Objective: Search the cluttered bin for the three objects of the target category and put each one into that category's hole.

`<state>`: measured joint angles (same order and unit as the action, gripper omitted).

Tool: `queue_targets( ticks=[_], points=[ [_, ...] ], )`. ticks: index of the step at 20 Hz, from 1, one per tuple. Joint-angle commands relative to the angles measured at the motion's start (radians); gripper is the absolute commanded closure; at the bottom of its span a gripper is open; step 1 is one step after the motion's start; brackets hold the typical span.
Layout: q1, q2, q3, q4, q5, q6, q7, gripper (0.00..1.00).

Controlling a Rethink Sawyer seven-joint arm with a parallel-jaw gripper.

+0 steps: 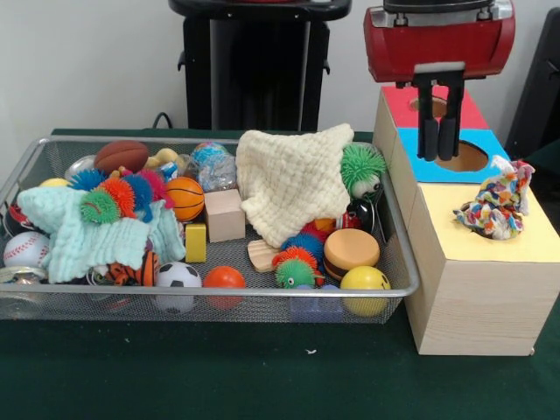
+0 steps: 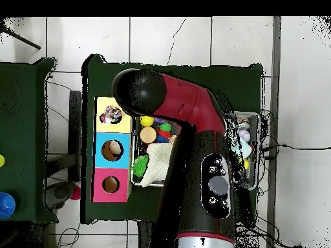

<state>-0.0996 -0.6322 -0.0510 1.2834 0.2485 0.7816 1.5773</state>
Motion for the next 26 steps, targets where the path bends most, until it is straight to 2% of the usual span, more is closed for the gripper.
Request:
queue_targets(
  ticks=[1, 15, 26],
  points=[
    [-0.021, 0.031, 0.096, 0.186, 0.012, -0.002, 0.108, 1.0],
    [-0.013, 0.052, 0.128, 0.22, 0.04, -0.044, 0.142, 1.0],
    [-0.004, 0.04, 0.157, 0.248, 0.093, -0.1, 0.183, 1.0]
  ],
)
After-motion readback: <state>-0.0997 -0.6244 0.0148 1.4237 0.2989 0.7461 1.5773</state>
